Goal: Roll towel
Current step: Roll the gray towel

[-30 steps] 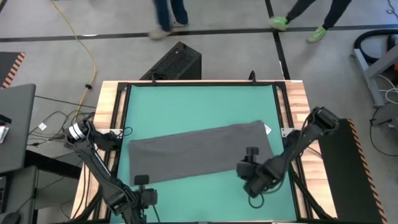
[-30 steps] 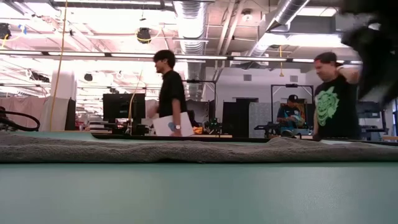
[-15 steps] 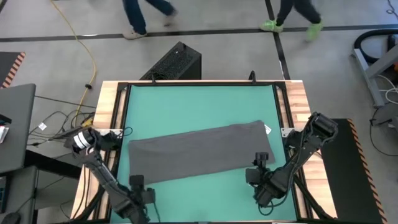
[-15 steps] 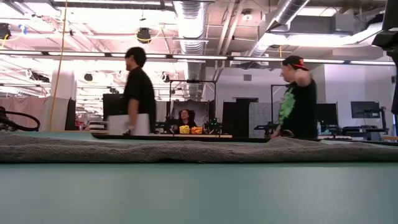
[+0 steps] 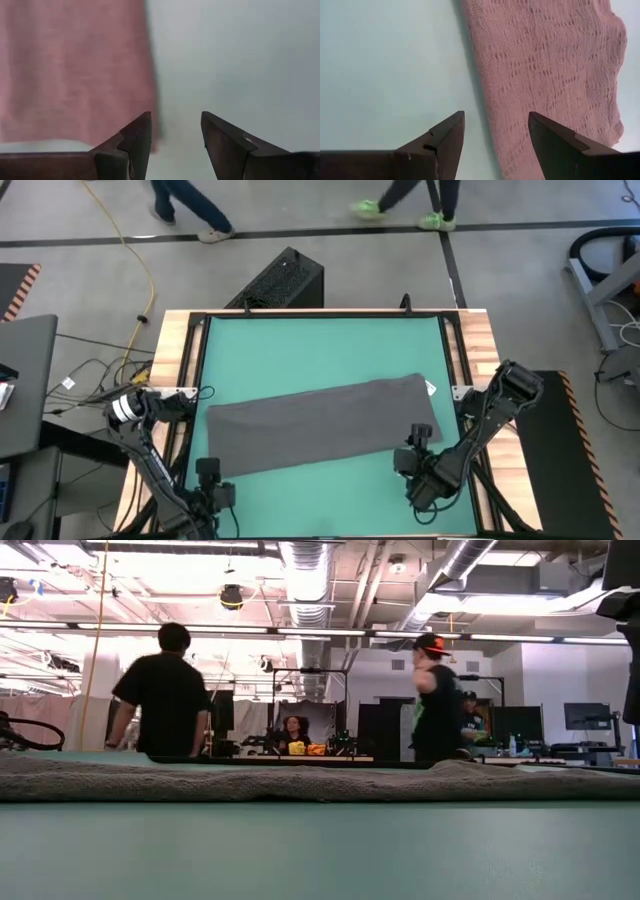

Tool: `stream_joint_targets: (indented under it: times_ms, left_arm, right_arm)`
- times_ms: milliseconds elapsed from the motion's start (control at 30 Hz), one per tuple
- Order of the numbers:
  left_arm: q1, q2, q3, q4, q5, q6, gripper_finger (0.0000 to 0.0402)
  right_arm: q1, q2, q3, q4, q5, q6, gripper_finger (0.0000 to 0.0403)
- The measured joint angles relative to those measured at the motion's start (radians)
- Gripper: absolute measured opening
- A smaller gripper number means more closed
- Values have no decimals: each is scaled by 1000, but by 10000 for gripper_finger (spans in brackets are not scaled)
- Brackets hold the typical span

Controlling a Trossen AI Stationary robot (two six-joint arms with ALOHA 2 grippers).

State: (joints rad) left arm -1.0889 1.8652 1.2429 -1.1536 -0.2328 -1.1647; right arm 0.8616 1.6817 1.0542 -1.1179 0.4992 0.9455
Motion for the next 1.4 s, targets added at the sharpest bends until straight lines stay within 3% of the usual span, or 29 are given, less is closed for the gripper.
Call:
stream_joint_targets:
  times_ms: [400, 867, 967, 1100, 1267, 1400]
  left_arm:
    - [22, -5, -140, 109, 62, -12, 162]
    - [28, -3, -66, 28, 79, -75, 162]
    - [18, -3, -43, -9, 44, -127, 162]
    - [-1, -12, -12, -132, -90, -410, 162]
    - [2, -112, -17, -162, -87, -875, 162]
    - [-3, -220, -58, -114, -132, -1114, 162]
  right_arm:
    - [2, 0, 0, 0, -1, 50, 244]
    - [3, 0, 0, 4, -3, 96, 244]
    - [2, 0, 0, 4, -3, 98, 244]
    - [0, 0, 0, 19, 16, 158, 244]
    - [-17, 0, 0, 49, 22, 190, 244]
    - [-42, 0, 0, 66, 23, 176, 244]
